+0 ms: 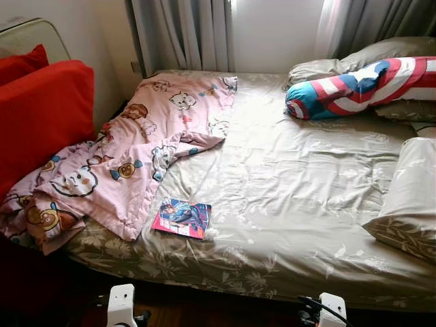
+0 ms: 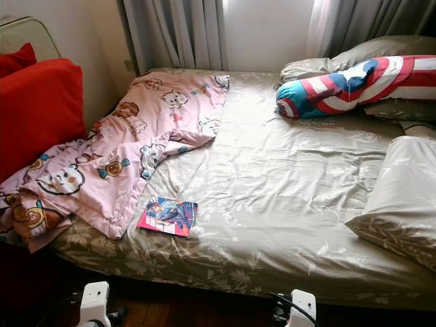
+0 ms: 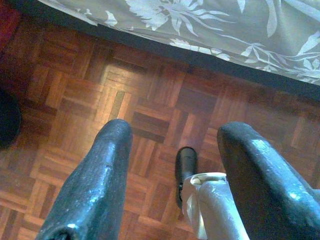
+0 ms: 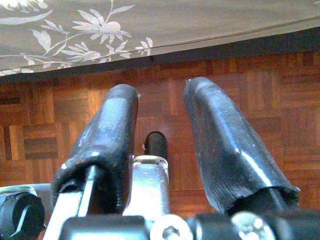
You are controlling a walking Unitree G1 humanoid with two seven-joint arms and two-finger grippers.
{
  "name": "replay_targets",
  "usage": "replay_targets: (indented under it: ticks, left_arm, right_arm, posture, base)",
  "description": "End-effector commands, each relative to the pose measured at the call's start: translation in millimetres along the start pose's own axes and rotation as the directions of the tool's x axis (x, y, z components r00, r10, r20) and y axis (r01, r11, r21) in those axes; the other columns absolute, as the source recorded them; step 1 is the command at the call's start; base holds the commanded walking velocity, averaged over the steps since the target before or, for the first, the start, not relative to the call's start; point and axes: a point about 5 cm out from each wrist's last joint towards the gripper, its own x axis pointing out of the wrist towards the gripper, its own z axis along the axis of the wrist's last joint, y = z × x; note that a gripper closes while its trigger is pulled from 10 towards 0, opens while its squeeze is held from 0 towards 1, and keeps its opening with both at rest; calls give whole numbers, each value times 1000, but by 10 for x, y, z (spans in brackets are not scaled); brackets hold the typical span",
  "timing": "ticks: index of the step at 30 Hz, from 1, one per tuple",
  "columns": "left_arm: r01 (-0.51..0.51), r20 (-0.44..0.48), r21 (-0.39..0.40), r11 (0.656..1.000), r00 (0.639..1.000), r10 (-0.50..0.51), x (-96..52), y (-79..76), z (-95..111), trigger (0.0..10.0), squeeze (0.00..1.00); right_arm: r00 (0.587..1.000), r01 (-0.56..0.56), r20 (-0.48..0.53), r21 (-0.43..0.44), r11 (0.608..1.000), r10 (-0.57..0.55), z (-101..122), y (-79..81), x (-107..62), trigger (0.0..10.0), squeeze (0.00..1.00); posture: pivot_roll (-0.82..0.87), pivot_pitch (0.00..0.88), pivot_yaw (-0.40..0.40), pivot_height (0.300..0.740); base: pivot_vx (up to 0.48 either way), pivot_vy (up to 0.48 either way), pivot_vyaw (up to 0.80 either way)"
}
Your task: Clean up the room
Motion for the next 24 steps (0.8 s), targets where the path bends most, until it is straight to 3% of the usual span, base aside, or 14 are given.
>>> replay_targets:
  ticks: [1,10,12,24]
  left_arm:
    - [-4,-17,-14,1000,1000,4,-5,4,-35,10000,0]
    - [-6,-17,-15,1000,1000,5,-5,5,-35,10000,0]
    - [-6,-17,-14,1000,1000,5,-5,5,-35,10000,0]
    - [-6,-17,-13,1000,1000,5,-5,6,-34,10000,0]
  right_arm:
    - [1000,-1,9,7,1000,1,12,10,3,10000,0]
    - [1000,0,6,9,1000,0,10,10,3,10000,0]
    - [1000,0,6,9,1000,0,10,9,3,10000,0]
    - [1000,1,7,11,1000,-1,10,11,3,10000,0]
  posture:
    - [52,0,2,740]
    - [53,0,1,740]
    - [53,0,1,740]
    - [52,0,2,740]
  base:
    - [0,277,0]
    - [0,312,0]
    - [0,-337,0]
    - [0,338,0]
